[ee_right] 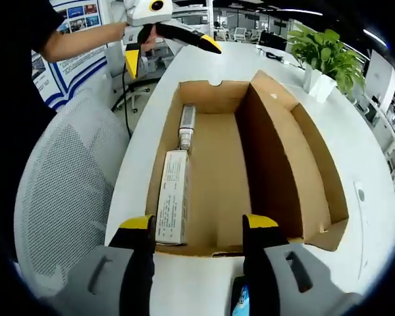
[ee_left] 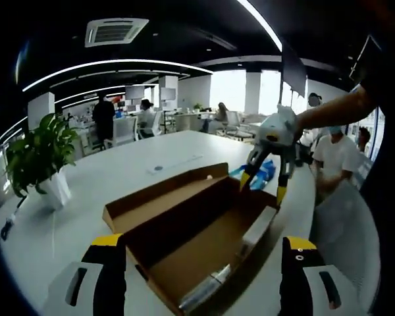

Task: Operate the shoe box by opening the lid, removing the specified soft item, and placing it in the target area until the item is outside and the box remains undamaged.

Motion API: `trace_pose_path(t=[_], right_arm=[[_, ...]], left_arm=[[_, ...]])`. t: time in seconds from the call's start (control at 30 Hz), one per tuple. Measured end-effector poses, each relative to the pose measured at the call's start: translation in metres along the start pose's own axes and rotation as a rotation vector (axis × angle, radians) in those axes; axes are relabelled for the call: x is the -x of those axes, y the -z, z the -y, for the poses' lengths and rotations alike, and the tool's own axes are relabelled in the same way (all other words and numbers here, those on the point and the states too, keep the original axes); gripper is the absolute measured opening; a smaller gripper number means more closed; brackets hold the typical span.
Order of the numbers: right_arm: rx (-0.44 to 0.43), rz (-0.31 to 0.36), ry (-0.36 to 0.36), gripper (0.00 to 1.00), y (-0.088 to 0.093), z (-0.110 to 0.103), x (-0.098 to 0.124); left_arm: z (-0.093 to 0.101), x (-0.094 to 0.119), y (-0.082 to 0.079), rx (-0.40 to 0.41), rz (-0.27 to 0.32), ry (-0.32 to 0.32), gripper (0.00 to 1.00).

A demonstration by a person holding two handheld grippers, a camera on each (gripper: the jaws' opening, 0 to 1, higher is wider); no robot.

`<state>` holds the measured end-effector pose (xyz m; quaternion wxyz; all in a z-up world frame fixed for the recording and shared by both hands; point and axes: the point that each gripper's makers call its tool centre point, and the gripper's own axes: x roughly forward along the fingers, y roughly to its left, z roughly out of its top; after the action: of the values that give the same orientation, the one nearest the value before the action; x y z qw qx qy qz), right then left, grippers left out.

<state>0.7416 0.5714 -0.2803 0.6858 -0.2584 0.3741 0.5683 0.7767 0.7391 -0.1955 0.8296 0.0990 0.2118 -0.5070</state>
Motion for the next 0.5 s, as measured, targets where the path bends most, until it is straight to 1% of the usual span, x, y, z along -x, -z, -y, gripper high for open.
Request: trace_pose_path(t=[0.07, 0.13, 0.2, 0.23, 0.33, 0.5], right_arm=[[0.014, -0.019, -0.020, 0.49, 0.002, -0.001, -0.005], [0.041, -0.052, -0.043, 0.47, 0.010, 0.000, -0.012], [0.040, -0.067, -0.049, 0.47, 0.015, 0.003, -0.016], [0.025, -0.047, -0.060, 0.47, 0.011, 0.003, -0.015], [0.038, -0.050, -0.051, 0.48, 0.011, 0.003, -0.013], [0.098, -0.063, -0.043, 0.45, 0.009, 0.006, -0.012]], left_arm=[[0.000, 0.001, 0.002, 0.000, -0.002, -0.010, 1.00], [0.000, 0.002, 0.003, 0.010, 0.005, -0.024, 1.00], [0.000, 0.002, 0.003, 0.026, 0.013, -0.033, 1.00], [-0.001, 0.003, 0.004, 0.035, 0.017, -0.042, 1.00], [0.000, 0.005, 0.008, 0.055, 0.019, -0.057, 1.00], [-0.002, 0.010, 0.018, 0.077, 0.014, -0.069, 1.00]])
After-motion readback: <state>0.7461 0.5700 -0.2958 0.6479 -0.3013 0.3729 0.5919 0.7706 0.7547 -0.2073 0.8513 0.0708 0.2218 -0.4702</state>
